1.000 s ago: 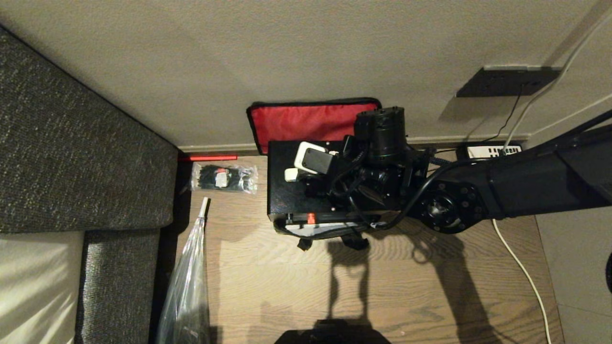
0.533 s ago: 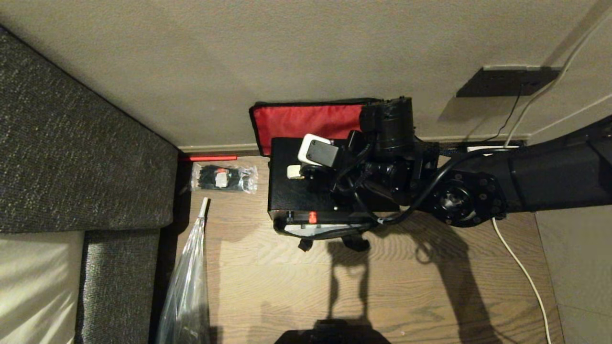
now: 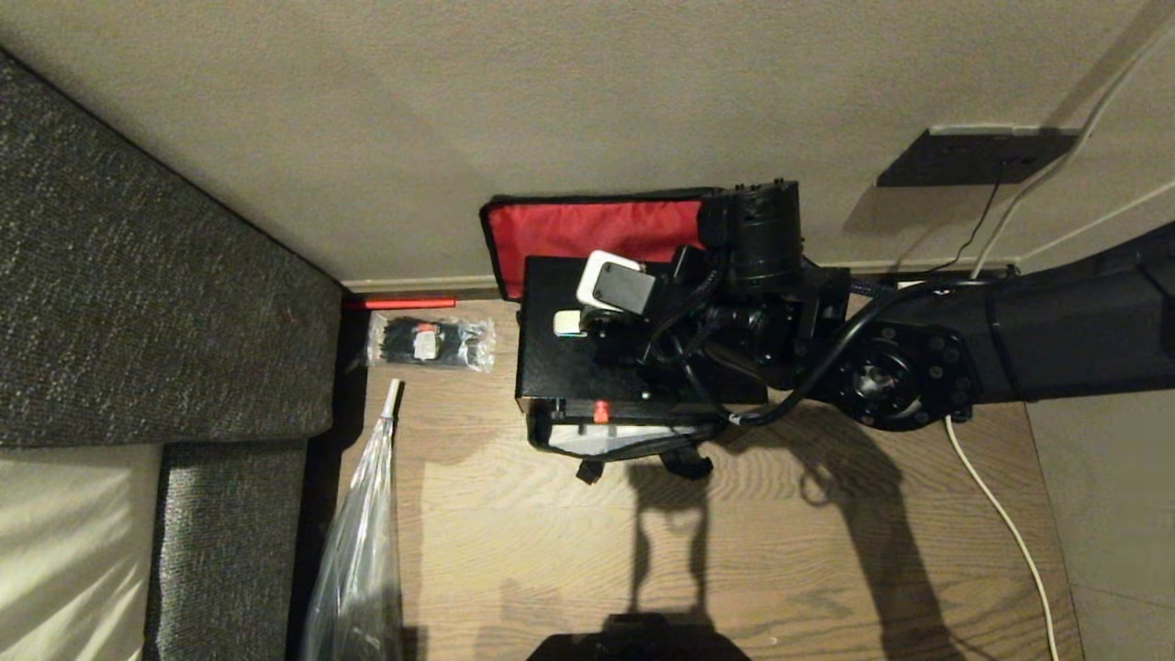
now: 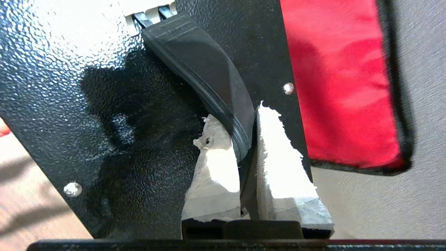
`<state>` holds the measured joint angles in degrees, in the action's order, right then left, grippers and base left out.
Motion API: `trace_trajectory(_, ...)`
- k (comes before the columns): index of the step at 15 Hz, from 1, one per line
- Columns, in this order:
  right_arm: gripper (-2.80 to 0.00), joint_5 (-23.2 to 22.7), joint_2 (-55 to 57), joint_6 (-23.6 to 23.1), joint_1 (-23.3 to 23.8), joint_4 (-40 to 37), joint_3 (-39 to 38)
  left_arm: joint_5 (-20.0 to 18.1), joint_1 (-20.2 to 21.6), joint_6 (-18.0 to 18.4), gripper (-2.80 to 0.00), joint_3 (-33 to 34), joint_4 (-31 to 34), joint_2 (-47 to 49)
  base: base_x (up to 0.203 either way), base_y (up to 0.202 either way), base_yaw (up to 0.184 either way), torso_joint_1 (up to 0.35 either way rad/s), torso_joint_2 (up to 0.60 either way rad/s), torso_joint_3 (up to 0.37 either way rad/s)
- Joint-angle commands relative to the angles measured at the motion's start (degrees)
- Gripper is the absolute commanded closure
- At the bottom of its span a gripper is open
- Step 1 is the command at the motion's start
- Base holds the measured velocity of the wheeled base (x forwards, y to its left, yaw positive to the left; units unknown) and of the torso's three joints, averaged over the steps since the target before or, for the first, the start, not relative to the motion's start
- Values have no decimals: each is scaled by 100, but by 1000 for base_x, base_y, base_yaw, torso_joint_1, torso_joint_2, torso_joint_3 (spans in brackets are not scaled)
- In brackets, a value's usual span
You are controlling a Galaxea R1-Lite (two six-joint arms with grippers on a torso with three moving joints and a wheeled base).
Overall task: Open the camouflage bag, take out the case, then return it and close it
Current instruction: Place the black box back
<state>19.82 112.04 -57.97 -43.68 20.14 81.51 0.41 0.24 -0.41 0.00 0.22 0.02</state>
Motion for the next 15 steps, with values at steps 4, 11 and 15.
trace_trajectory(4,0,13,-205,2,-7,-145,6,2,2,-6,0,18,4,-11,0,0,0,0,0,0)
trace_trajectory(11,0,13,-324,101,9,-406,-62,2,2,-3,0,18,4,-10,0,0,0,0,0,0)
trace_trajectory(15,0,11,-203,43,81,-187,-279,2,2,-4,0,18,4,-11,0,0,0,0,0,0)
